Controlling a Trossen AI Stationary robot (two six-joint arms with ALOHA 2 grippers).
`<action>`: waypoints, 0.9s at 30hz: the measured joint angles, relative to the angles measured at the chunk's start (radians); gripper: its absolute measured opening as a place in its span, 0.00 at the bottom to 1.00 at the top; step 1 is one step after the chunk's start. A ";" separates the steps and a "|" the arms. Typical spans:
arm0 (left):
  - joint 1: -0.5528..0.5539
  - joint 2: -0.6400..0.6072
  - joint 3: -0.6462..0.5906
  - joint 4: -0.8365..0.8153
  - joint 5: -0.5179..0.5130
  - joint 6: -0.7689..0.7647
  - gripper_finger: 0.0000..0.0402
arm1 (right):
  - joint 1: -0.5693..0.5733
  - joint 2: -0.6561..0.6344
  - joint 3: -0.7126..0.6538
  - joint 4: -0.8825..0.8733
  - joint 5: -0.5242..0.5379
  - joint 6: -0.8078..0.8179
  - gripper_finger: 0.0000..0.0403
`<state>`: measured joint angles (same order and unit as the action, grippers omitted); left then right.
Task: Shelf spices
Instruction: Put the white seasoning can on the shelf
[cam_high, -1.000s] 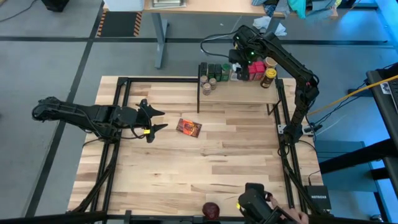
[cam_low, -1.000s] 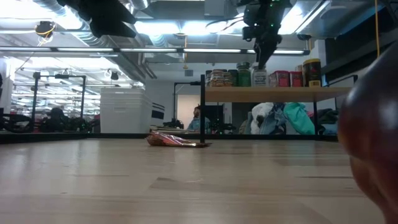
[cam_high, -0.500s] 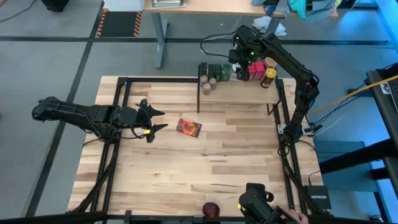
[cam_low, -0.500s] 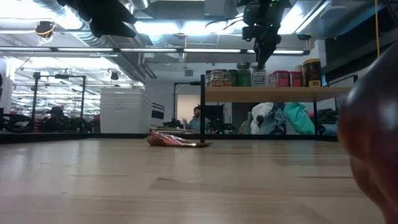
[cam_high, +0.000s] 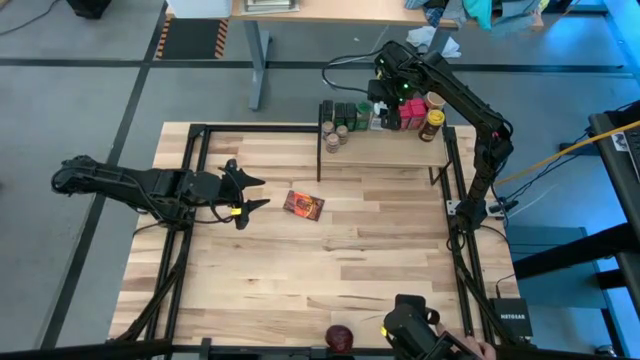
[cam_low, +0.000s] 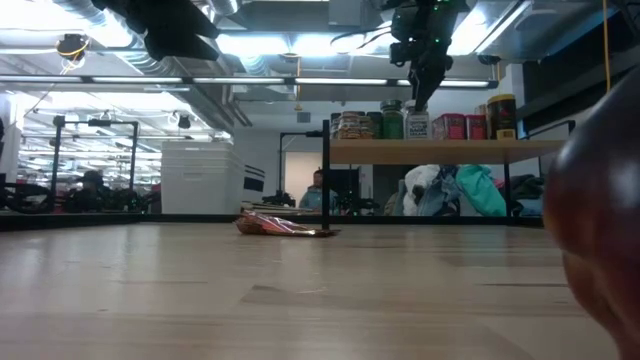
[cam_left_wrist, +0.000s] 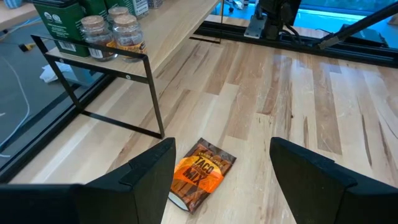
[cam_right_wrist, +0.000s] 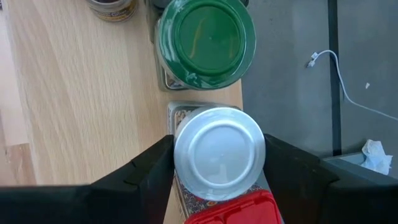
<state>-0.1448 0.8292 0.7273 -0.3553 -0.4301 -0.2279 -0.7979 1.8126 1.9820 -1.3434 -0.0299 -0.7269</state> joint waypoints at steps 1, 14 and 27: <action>0.000 0.000 0.000 0.000 0.000 0.000 0.64 | 0.000 0.000 0.000 0.000 0.000 0.000 0.58; 0.000 0.000 0.000 0.000 0.000 0.000 0.64 | 0.000 0.000 0.000 0.000 -0.007 -0.003 0.72; 0.000 0.000 0.000 0.000 0.000 0.000 0.64 | 0.000 -0.003 0.000 0.007 0.144 0.019 0.85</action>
<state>-0.1445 0.8294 0.7273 -0.3556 -0.4301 -0.2279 -0.7980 1.8096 1.9823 -1.3361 0.1139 -0.7075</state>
